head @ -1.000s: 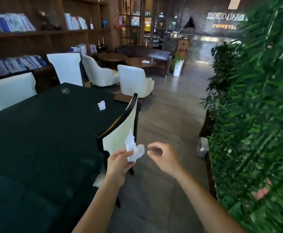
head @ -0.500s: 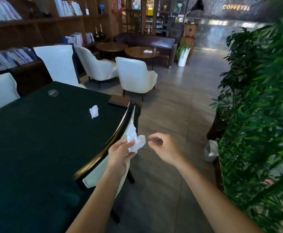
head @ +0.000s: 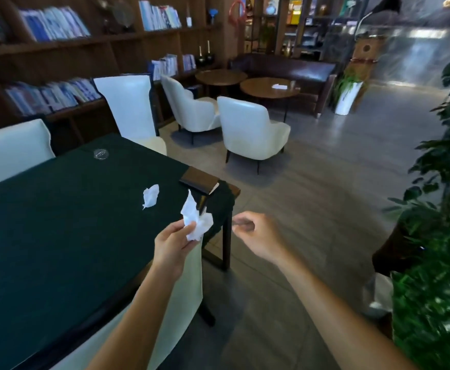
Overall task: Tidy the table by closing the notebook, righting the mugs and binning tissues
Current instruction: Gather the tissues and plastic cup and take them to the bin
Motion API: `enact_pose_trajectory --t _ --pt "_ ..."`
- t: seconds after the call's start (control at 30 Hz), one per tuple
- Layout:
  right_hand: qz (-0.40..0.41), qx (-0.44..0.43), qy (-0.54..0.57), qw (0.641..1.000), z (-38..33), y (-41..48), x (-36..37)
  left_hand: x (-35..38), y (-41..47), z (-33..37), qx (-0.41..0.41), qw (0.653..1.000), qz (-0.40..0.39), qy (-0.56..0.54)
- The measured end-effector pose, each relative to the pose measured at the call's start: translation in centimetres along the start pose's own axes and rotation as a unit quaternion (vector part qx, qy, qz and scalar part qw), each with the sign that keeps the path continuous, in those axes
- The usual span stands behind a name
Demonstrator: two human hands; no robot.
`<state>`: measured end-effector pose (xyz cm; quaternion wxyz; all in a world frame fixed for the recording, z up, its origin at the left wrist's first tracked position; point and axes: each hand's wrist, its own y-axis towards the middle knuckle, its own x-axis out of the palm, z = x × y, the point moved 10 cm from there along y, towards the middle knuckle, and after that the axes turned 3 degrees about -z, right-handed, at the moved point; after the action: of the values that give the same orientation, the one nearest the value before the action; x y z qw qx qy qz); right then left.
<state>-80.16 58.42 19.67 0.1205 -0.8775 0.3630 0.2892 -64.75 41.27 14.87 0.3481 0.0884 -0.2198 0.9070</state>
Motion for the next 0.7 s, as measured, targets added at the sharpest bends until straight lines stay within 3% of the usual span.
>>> enact_pose_trajectory --t 0.23,0.7 --pt "-0.067 -0.053 -0.007 0.996 -0.8 8.5 -1.1 0.3 4.9 3.3 0.049 0.996 0.062 -0.029" --pt "-0.209 -0.133 -0.037 0.968 -4.1 27.7 6.9 -8.3 17.0 5.3 0.058 0.965 0.248 -0.066"
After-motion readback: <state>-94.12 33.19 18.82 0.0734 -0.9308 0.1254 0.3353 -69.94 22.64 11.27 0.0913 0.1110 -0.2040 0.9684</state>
